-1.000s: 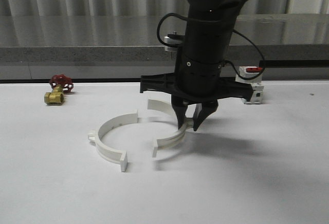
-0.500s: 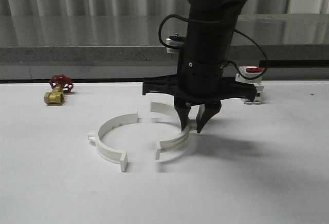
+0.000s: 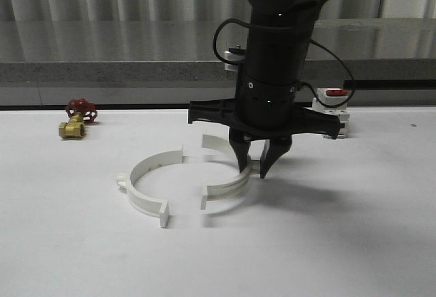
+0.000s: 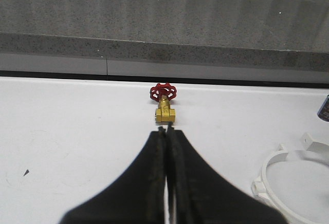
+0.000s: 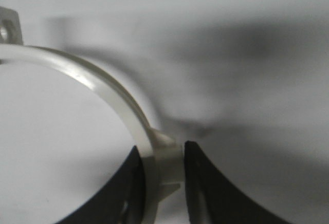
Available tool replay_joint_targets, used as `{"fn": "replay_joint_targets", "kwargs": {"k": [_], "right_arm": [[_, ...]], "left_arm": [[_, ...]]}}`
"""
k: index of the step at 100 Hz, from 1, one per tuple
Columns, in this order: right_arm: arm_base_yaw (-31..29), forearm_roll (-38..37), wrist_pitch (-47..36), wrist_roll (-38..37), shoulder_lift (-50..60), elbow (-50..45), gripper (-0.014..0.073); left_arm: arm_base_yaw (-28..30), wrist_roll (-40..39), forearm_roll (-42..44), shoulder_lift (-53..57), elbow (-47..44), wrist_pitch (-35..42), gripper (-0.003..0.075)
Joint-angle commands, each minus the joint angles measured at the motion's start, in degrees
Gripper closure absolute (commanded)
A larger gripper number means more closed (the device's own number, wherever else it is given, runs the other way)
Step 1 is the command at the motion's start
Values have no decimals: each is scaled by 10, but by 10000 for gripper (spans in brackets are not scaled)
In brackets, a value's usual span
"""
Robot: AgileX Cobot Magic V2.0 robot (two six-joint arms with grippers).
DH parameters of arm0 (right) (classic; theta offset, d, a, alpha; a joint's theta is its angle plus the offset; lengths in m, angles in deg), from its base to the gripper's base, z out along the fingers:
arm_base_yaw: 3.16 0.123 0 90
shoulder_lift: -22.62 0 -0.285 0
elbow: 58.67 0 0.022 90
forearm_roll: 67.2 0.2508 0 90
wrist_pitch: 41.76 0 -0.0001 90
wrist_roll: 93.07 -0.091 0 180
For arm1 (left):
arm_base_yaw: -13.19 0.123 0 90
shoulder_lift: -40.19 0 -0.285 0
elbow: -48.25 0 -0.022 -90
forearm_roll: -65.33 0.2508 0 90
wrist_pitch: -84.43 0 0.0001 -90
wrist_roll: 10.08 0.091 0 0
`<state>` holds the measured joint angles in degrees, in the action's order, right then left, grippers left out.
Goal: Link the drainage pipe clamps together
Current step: 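Carry the clamp half toward the placed half with the right gripper, then lower and push the held half against the placed half's ends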
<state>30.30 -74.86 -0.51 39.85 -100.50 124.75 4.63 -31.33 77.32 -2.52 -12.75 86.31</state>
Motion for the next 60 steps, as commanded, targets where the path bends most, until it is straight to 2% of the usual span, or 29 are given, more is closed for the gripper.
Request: {"fn": "replay_joint_targets", "kwargs": {"k": [1,60], "right_arm": [[2,-2,5,-16,27,20,571],[19,-32,22,-80,19,32,571]], "left_arm": [[1,-3,-2,0,17,43,740],[1,-3,-2,0,17,43,740]]}}
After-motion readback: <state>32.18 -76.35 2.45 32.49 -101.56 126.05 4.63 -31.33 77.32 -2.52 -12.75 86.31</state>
